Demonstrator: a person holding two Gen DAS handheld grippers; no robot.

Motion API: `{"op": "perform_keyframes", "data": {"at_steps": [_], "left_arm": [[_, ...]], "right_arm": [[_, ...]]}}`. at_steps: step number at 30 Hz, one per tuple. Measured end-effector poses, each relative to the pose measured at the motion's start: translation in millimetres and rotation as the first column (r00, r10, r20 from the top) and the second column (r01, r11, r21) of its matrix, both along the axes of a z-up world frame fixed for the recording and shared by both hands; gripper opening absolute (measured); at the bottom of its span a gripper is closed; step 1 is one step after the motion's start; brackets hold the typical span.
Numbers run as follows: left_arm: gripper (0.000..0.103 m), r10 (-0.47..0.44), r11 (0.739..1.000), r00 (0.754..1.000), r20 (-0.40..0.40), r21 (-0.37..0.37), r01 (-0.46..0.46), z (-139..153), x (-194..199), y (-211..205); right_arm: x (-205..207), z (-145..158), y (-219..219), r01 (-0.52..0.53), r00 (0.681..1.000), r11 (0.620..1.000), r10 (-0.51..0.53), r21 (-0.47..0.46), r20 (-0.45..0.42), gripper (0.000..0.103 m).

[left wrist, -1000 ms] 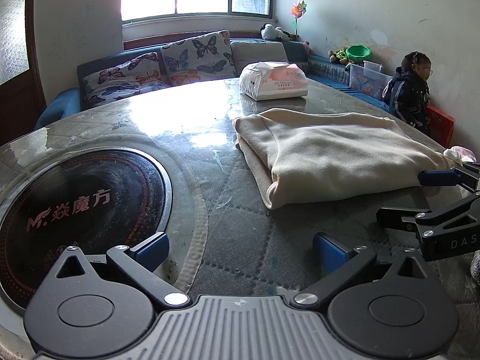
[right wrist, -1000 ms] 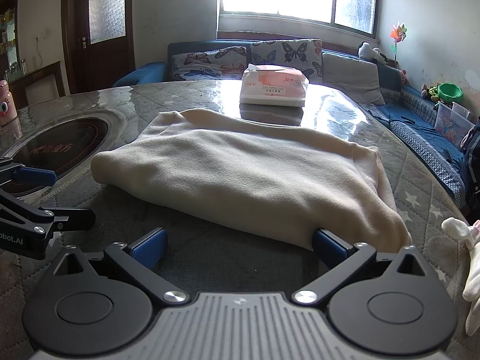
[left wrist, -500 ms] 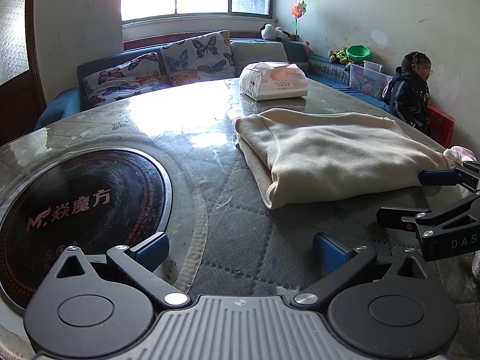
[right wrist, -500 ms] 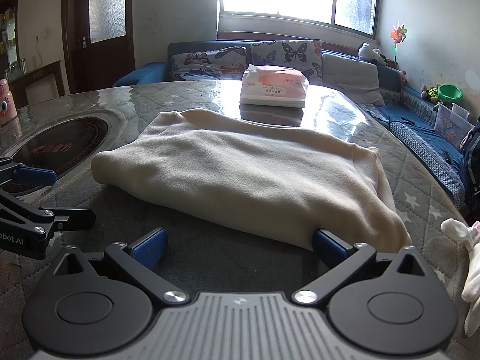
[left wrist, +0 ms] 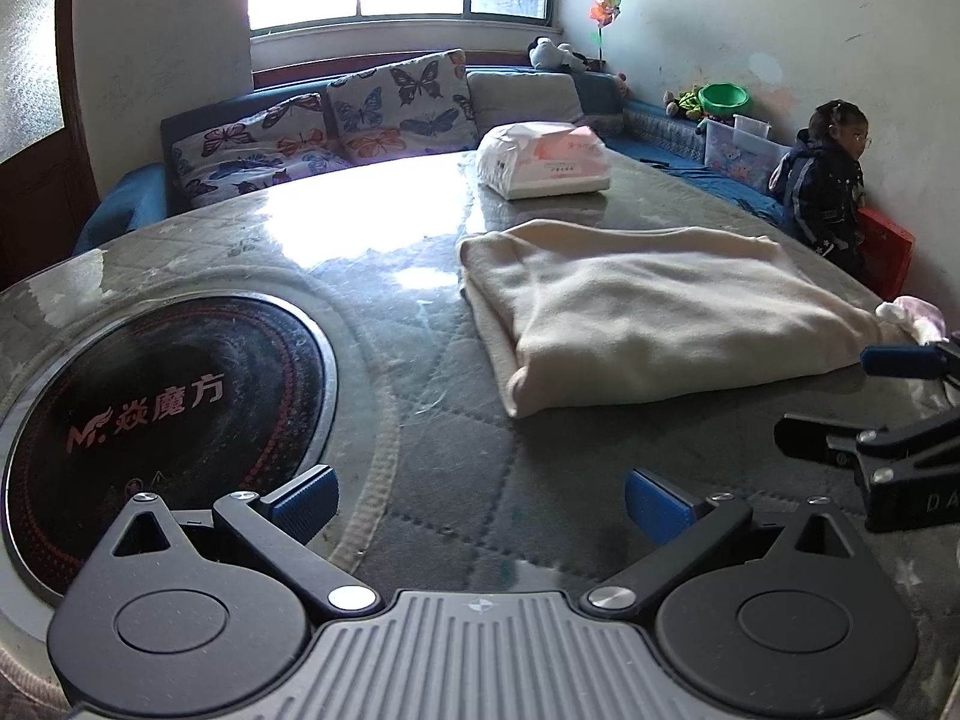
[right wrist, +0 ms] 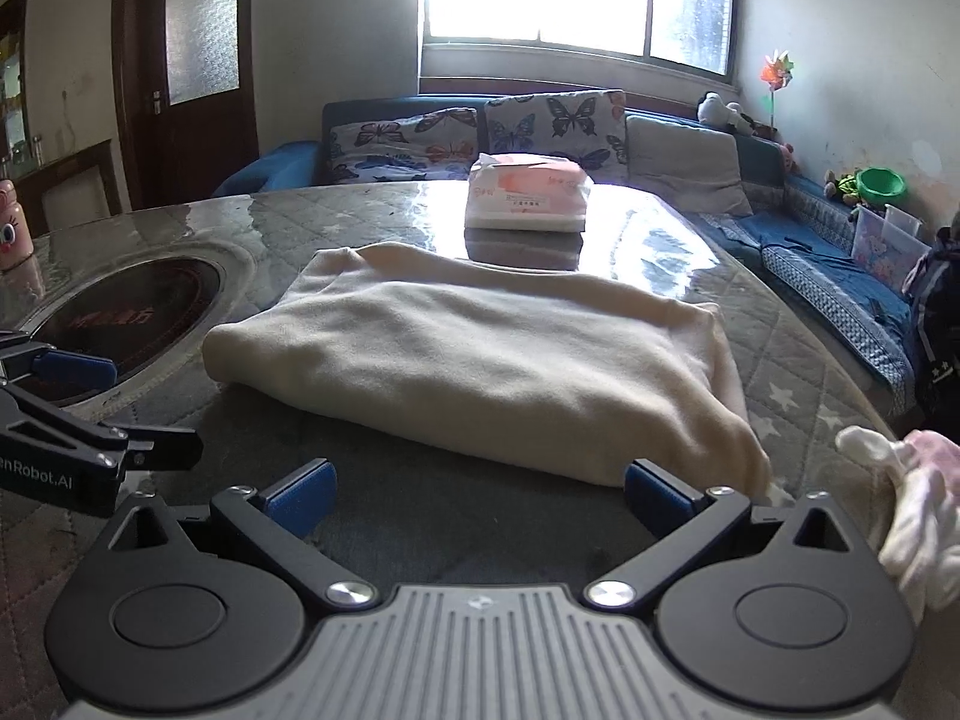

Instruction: Fold clothes

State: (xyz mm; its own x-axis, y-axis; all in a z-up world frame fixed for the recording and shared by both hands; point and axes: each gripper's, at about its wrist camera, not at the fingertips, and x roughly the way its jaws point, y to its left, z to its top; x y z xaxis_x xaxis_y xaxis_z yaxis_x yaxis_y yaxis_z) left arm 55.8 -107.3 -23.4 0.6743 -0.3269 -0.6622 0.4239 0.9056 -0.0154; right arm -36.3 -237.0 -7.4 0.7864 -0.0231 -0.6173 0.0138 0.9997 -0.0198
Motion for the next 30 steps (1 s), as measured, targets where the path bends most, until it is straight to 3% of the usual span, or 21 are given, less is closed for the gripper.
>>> {"op": "perform_keyframes", "data": {"at_steps": [11, 30], "left_arm": [[0.103, -0.033, 0.999, 0.999, -0.008, 0.009, 0.033, 8, -14, -14], [0.103, -0.019, 0.999, 0.994, 0.104, 0.032, 0.016, 34, -47, -18]], "right_arm": [[-28, 5, 0, 0.068, 0.998, 0.998, -0.068, 0.008, 0.004, 0.103], [-63, 21, 12, 0.116, 0.992, 0.993, -0.115, -0.021, 0.059, 0.103]]}}
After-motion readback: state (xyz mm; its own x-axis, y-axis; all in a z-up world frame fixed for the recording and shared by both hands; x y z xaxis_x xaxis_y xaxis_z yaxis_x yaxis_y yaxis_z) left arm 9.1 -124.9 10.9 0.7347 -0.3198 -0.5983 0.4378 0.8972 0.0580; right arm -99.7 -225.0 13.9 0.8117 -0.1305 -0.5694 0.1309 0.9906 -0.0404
